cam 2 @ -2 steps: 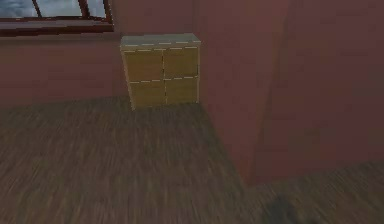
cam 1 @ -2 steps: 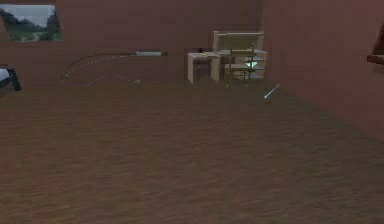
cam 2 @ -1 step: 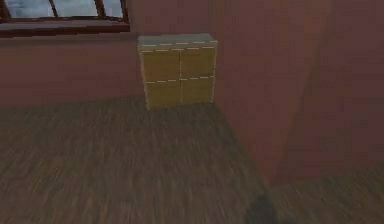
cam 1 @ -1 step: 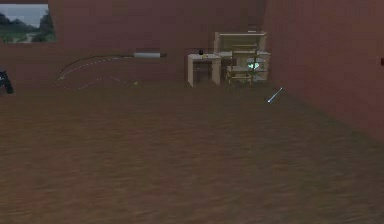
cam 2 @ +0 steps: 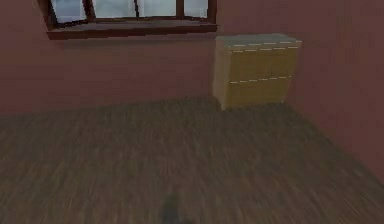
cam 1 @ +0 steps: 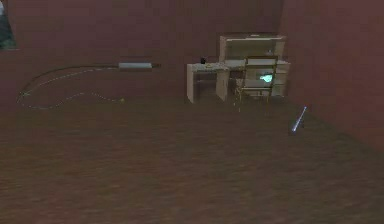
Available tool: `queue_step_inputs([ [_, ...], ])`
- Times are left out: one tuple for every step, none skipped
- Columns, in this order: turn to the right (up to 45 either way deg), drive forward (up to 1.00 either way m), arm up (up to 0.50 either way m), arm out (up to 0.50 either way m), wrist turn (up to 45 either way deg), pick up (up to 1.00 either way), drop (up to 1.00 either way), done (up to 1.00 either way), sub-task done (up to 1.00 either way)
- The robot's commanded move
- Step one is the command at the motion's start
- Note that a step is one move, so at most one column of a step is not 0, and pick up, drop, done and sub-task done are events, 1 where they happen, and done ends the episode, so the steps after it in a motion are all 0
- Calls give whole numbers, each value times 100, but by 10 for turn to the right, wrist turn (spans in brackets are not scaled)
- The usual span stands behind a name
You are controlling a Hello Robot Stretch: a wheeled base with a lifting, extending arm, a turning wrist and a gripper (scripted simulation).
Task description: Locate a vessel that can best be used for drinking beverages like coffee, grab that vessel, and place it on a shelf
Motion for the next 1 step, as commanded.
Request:
queue_step_inputs([
  [0, 100, 0, 0, 0, 0, 0, 0, 0],
])
